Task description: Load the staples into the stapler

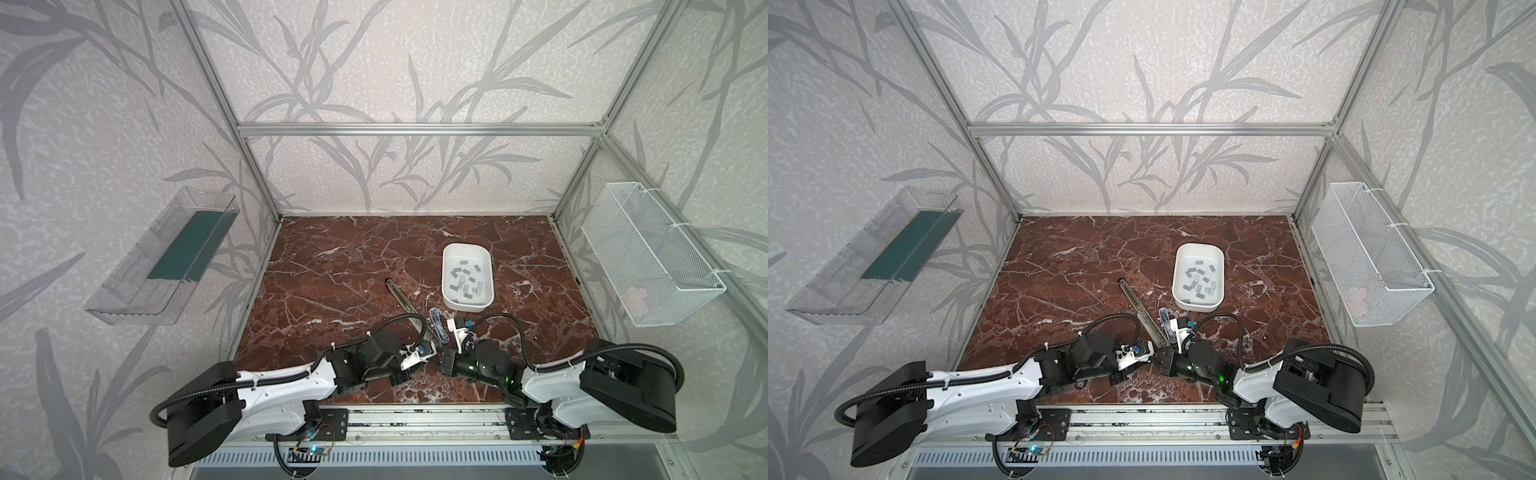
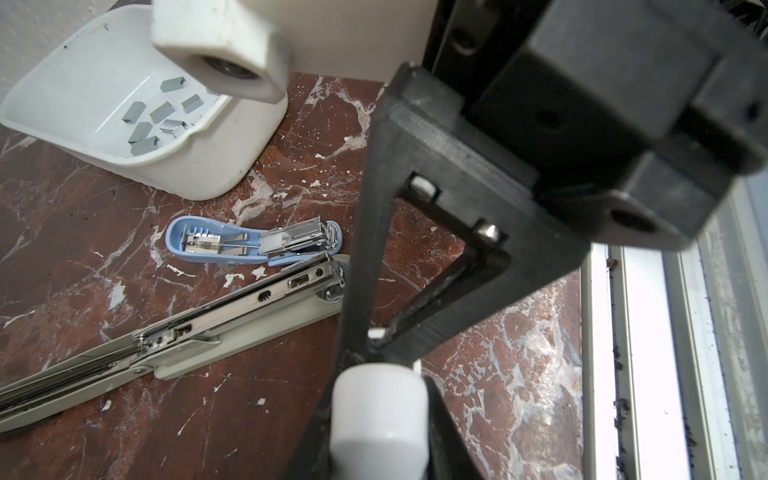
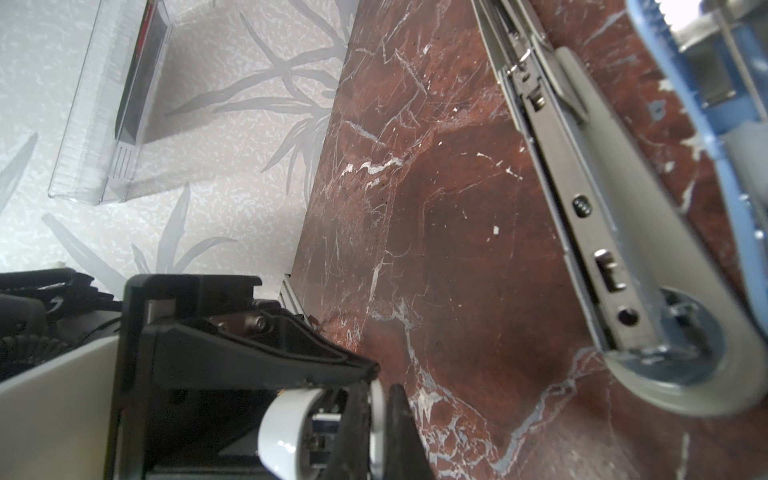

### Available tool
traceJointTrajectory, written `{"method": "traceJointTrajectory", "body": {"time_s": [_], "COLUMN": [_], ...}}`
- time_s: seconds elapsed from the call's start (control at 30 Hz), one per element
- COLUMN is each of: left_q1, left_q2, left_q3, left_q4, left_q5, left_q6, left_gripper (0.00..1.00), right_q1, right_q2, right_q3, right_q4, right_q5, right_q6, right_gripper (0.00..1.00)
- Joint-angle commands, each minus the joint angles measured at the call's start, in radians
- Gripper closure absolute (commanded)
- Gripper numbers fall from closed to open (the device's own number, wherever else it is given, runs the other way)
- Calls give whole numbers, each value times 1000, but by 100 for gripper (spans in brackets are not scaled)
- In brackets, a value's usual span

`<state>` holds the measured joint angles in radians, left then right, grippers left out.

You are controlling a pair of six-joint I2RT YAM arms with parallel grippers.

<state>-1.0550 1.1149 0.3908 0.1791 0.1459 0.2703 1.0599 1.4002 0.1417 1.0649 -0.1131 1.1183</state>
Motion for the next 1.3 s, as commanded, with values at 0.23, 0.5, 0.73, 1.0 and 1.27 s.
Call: {"method": "traceJointTrajectory", "body": {"time_s": [0.23,0.5,0.73,1.0,1.27], "left_q1": [5,5,5,5,4], "left_q2": [-45,15,-9,-28,-36], "left_q3": [6,39,39,33,23], "left_q4": [106,69,31,25,22], "left_q5": [59,110,111,125,137], "left_q6": [15,26,24,17,18], "left_gripper": [63,66,70,67,58], "right_q1": [11,10,-5,-11,-12], "right_q2": [-54,-81,-132,-165,-176], "right_q3": [-7,-3,-27,-29,-34], "right_q4": [19,-45,-139,-210,-211], "right_q5": [-53,-18,55,90,98], "right_q6": [-12,-28,-52,-73,-84], "right_gripper": [100,100,100,100,100]}}
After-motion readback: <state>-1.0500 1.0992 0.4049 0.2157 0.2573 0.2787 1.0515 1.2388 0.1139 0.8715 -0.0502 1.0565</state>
